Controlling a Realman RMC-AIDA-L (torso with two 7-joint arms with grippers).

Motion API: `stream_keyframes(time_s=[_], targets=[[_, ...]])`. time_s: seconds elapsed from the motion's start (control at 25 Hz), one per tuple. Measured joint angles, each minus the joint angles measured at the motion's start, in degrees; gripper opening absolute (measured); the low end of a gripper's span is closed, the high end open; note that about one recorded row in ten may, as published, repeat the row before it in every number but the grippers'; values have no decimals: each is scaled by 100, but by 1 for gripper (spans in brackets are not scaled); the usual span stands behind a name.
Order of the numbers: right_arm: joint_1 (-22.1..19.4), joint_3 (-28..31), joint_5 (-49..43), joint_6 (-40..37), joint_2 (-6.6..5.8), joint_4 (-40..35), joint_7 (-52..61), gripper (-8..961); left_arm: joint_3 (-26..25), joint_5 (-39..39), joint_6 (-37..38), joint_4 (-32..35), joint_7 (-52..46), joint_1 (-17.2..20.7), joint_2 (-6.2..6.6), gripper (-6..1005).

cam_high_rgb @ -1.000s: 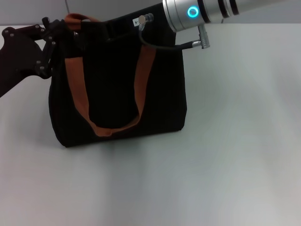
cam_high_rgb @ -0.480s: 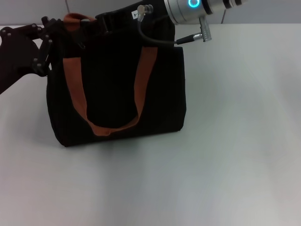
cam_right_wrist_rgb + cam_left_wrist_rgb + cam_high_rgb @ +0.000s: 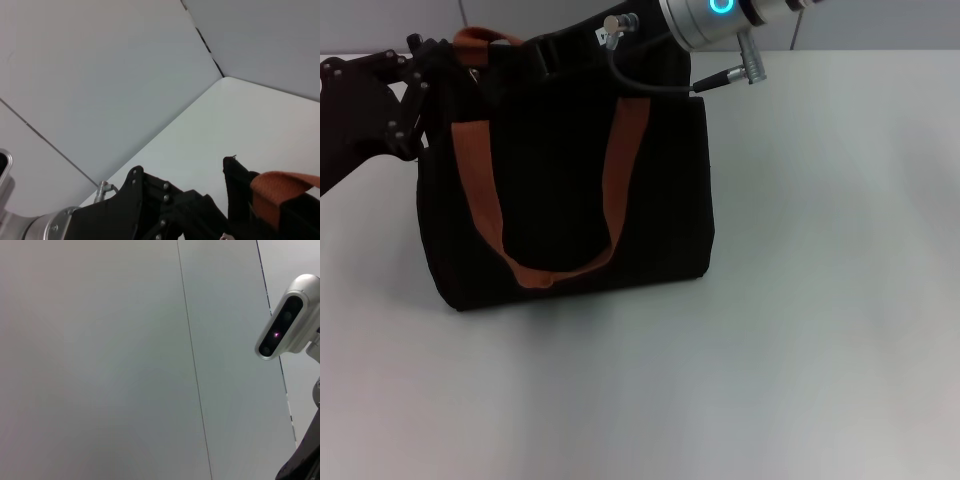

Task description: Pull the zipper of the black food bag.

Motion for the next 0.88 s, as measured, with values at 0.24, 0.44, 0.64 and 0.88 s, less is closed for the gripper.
stream_keyframes(time_s=[0.24, 0.44, 0.64, 0.88], targets=[[20, -62, 0, 166, 28, 11, -17, 347, 21, 14, -1, -7, -4, -28, 0, 101], [93, -94, 25, 180, 53, 29, -23, 345, 24, 35, -1, -8, -47, -56, -14, 103], [142, -201, 37, 211, 69, 47, -23, 342, 33, 37, -7, 13, -97, -74, -17, 105], [147, -291, 49, 267, 81, 56, -22, 338, 33, 42, -64, 1, -100, -117, -19, 107]])
